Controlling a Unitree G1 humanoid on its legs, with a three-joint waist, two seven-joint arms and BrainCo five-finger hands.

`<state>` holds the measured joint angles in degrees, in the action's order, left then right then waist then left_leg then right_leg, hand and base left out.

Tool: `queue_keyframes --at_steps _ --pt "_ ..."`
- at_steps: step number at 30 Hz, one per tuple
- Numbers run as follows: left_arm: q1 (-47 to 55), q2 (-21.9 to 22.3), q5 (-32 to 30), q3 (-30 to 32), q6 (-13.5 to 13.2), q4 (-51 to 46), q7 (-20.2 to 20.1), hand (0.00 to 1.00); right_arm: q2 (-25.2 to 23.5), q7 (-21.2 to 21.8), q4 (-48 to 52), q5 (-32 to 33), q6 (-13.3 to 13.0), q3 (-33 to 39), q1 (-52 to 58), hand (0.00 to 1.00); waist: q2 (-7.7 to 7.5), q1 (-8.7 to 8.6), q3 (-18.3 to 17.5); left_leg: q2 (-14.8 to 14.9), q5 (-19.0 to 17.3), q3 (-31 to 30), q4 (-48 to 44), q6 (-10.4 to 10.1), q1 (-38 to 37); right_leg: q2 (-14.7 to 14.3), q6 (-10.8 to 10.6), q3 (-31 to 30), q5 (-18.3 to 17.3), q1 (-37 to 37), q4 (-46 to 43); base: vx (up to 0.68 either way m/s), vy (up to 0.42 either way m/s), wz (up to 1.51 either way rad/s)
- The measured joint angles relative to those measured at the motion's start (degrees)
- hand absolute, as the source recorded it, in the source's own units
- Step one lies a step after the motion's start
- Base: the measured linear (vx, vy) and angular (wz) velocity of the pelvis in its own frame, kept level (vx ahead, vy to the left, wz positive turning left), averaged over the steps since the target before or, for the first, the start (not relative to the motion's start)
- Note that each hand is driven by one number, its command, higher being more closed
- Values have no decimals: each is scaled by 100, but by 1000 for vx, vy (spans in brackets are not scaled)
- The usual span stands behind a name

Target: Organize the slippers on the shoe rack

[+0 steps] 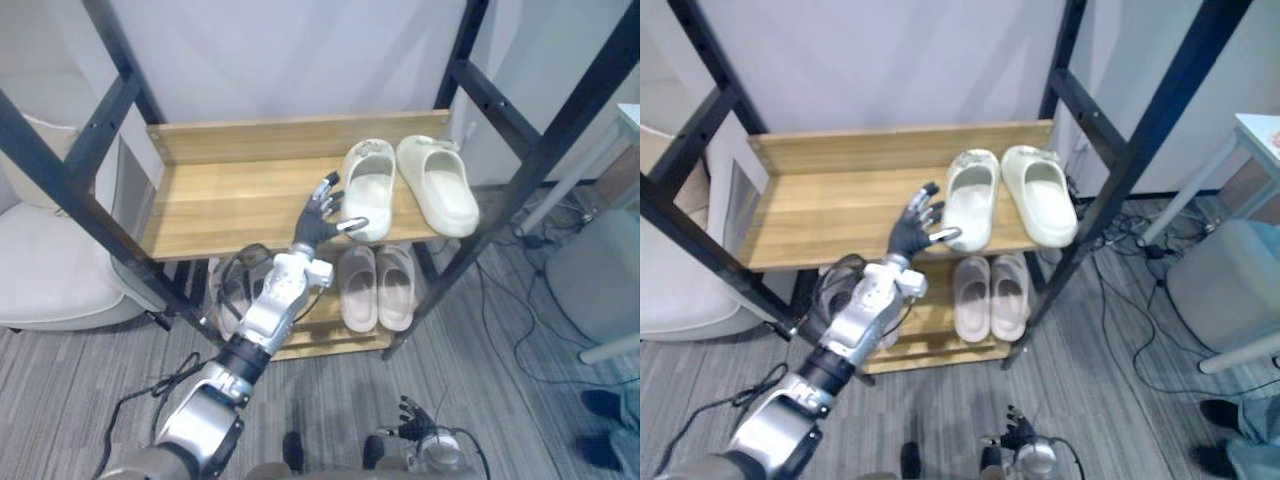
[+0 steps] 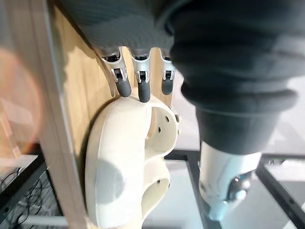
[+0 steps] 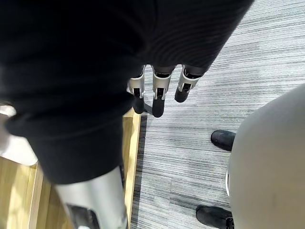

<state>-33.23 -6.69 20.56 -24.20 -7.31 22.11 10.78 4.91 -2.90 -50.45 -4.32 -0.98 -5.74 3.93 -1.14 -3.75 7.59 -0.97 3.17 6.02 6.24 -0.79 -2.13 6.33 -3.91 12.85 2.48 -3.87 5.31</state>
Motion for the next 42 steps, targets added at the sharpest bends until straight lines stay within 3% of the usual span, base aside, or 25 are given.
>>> queue_keyframes --at_steps 21,36,42 --pt "-274 21 85 189 36 306 3 0 -34 15 7 3 1 105 -13 0 -6 -70 -4 28 -44 221 -29 3 -21 -18 -8 -189 25 74 0 2 2 -4" --pt "1012 -367 224 339 75 -1125 -381 0 -37 68 6 7 27 21 5 0 -18 47 -17 -29 -21 -179 -26 34 -87 28 -55 191 -41 -167 -20 -6 -2 13" --pt "1801 -552 629 -506 71 -2164 -763 0 -23 64 -62 7 26 -54 1 0 -32 148 -27 -82 -17 -270 -26 44 -84 70 -88 263 -77 -220 -22 5 6 11"
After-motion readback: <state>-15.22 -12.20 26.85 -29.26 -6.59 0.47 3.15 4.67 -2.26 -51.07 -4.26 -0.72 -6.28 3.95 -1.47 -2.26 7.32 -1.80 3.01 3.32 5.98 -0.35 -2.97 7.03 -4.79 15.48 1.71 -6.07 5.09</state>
